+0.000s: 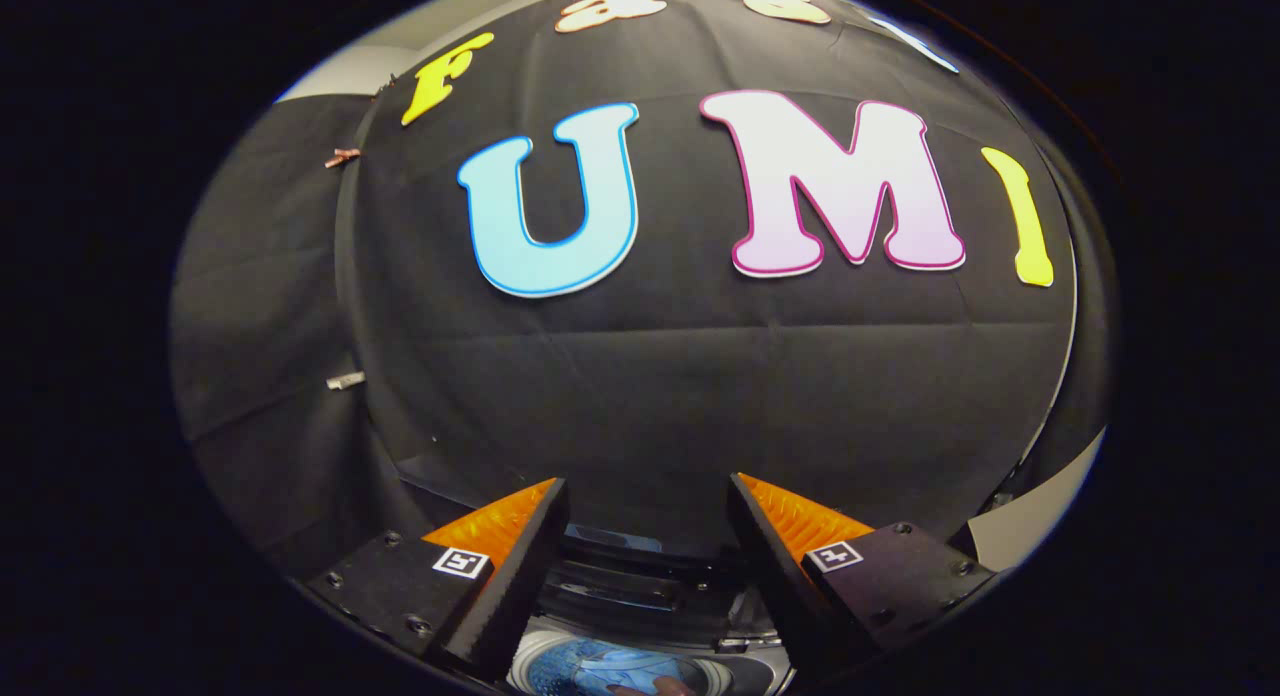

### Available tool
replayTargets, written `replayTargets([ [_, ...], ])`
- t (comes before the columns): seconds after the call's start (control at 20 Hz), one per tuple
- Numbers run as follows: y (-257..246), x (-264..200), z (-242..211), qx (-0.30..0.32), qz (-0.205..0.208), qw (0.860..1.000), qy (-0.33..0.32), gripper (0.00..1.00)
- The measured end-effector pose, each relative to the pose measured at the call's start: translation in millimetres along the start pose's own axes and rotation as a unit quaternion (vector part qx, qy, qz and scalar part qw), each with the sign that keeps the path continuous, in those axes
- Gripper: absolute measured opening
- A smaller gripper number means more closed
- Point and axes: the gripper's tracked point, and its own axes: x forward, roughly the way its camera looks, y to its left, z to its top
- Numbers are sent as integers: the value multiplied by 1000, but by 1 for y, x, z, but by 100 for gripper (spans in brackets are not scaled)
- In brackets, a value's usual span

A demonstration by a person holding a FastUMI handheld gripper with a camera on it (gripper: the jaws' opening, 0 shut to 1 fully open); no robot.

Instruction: Put the clothes into the washing machine and then close the washing machine lid.

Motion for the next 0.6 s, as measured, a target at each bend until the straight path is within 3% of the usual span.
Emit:
replayTargets([
  [0.6, -6, -10, -13, 25, -16, 997, 71, 99],
])
